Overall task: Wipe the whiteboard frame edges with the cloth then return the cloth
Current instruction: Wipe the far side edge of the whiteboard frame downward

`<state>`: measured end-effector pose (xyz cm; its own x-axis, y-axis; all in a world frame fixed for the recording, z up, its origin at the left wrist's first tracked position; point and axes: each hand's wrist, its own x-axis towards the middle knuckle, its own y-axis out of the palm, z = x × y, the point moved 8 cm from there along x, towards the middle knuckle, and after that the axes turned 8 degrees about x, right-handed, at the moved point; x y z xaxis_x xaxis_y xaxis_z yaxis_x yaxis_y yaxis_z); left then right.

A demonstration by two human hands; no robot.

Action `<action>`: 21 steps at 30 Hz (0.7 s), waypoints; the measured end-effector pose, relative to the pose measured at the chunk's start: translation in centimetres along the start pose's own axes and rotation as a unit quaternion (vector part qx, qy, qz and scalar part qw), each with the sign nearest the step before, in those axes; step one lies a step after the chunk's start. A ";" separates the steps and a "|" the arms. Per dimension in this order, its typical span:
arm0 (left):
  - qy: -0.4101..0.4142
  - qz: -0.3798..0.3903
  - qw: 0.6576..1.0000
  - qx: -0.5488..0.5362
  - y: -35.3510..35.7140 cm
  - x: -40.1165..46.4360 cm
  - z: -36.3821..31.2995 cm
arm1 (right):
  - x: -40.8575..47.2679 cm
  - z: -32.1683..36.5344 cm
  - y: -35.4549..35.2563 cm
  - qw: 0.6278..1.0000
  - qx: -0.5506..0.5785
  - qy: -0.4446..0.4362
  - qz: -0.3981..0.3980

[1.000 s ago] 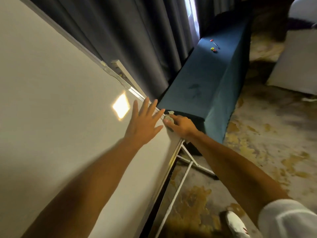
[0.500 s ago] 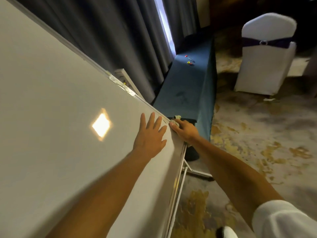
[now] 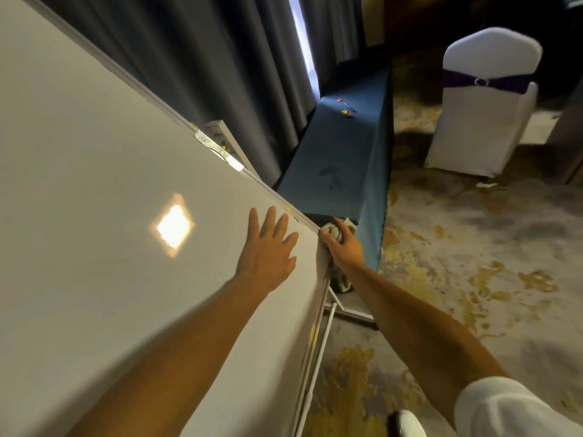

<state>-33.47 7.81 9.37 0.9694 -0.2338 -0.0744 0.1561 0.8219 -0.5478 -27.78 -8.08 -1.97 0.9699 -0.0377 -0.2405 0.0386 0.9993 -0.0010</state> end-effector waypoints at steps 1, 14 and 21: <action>0.001 0.000 1.000 0.003 0.1 0.1 0.0 | -0.6 -0.8 0.0 1.000 0.018 0.005 -0.008; 0.020 0.016 1.000 -0.016 1.5 -2.1 -0.5 | -6.4 -4.7 4.5 0.991 0.124 0.054 -0.012; 0.023 0.010 1.000 -0.002 1.4 -3.8 -0.7 | -9.6 -5.8 4.8 0.989 0.137 0.055 -0.018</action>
<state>-37.07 9.44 8.29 0.9627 -0.2412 -0.1227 0.1364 0.8242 -0.5497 -38.29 -2.89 -5.34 0.9354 -0.0574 -0.3488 0.1508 0.9572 0.2471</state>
